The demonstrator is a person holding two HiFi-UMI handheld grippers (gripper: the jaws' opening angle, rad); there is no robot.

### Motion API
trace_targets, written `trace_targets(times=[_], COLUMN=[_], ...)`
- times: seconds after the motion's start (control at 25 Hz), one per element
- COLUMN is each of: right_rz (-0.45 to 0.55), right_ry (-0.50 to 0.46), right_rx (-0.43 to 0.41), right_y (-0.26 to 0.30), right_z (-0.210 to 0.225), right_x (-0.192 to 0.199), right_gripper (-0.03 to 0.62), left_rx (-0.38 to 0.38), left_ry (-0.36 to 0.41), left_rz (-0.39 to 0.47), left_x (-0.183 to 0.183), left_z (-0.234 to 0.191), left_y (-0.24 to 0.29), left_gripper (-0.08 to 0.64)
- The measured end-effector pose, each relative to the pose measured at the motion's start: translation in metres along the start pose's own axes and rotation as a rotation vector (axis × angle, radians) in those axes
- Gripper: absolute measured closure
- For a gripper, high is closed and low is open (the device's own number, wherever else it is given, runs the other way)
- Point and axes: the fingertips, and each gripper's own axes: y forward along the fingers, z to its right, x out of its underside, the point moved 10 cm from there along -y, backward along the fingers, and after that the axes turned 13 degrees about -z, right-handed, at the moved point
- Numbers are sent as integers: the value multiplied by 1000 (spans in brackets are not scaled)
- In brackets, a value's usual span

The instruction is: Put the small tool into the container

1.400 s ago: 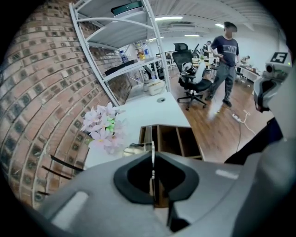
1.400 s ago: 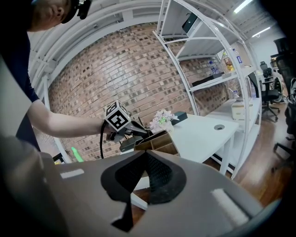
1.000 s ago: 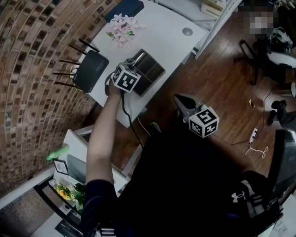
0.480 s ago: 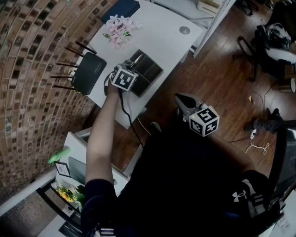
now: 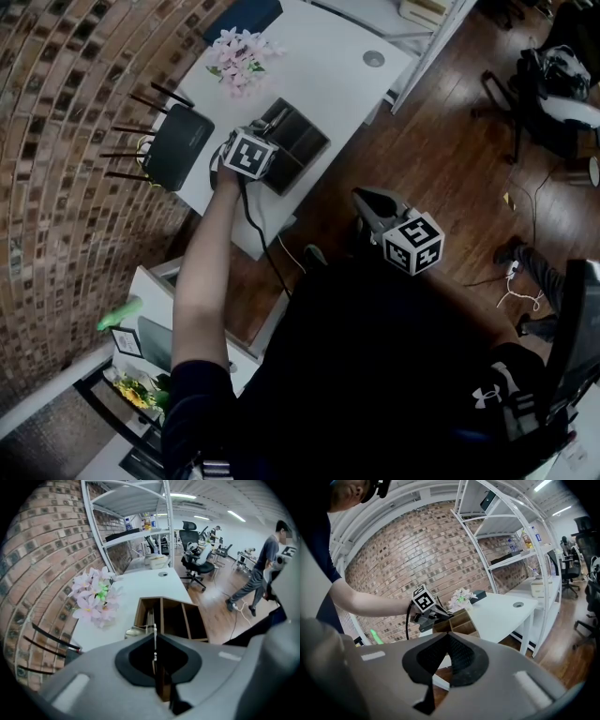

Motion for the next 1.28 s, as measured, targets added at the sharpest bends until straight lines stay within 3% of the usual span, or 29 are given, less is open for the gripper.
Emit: trace_targets(times=[0.88,1.04,1.28], right_rz=[-7,-9,-27], right_ry=[-11,-5,19], right_rx=[-36,-45,-86], right_y=[7,6,4], right_z=[-10,-9,-1], right_x=[0,3,11], right_gripper=[589,589,589], left_rx=[-1,50,80], left_ry=[-68,-165,-378], left_rz=[60,109,267], left_x=[13,21,60], left_z=[-1,9,44], left_y=[-11,-30,-67], left_gripper=[449,454,492])
